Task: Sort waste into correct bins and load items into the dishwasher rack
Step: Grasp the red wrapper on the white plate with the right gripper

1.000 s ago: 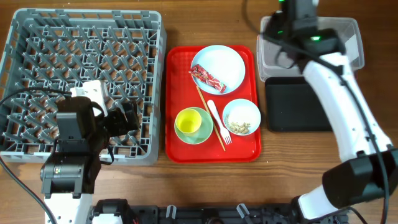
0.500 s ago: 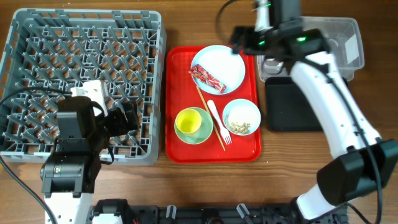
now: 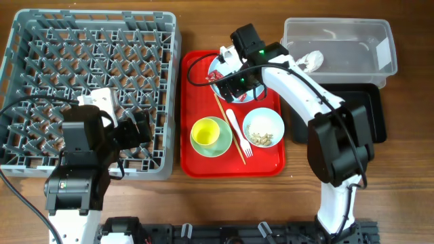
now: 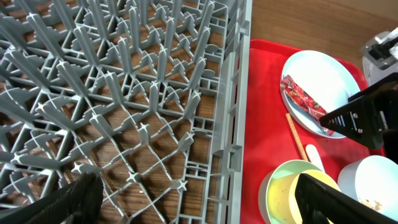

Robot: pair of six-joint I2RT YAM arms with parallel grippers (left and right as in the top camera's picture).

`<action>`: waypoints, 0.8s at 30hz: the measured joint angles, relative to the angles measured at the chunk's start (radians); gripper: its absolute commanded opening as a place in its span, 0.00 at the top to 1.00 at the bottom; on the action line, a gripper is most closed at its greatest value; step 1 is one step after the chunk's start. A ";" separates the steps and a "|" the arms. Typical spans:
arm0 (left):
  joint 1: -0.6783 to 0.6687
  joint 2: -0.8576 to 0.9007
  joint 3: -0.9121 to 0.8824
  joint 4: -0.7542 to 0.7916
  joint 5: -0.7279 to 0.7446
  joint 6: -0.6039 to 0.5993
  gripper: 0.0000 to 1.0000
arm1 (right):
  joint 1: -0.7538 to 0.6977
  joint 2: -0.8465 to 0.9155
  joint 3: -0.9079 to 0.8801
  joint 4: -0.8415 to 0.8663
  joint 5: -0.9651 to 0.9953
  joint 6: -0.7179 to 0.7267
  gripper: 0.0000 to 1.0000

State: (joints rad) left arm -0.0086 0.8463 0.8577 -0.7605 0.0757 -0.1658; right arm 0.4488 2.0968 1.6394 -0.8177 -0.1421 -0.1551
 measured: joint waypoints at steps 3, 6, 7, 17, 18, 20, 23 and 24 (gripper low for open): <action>0.000 0.000 0.000 0.000 0.000 0.000 0.00 | 0.000 0.017 -0.001 -0.001 0.002 -0.007 0.02; 0.000 0.000 0.000 0.000 0.000 0.000 0.00 | 0.000 0.032 -0.003 0.009 0.014 -0.008 0.02; 0.000 0.000 0.000 0.000 0.000 0.000 0.00 | 0.000 0.032 -0.004 0.011 0.016 -0.008 0.02; 0.000 0.000 0.000 0.000 0.000 0.000 0.00 | 0.000 0.032 -0.005 0.068 0.021 -0.007 0.05; 0.000 0.000 0.000 0.000 0.000 0.000 0.00 | 0.000 0.032 -0.005 0.071 0.026 -0.008 0.06; 0.000 0.000 0.000 0.000 0.000 0.000 0.00 | 0.000 0.032 -0.005 0.075 0.036 -0.007 0.06; 0.000 0.000 0.000 0.000 0.000 0.000 0.00 | 0.000 0.032 -0.005 0.079 0.043 -0.007 0.07; 0.000 0.000 0.000 0.000 0.000 0.000 0.00 | 0.000 0.032 -0.005 0.080 0.045 -0.007 0.06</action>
State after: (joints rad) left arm -0.0086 0.8463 0.8577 -0.7605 0.0757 -0.1658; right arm 0.4488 2.1284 1.6348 -0.7372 -0.0971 -0.1623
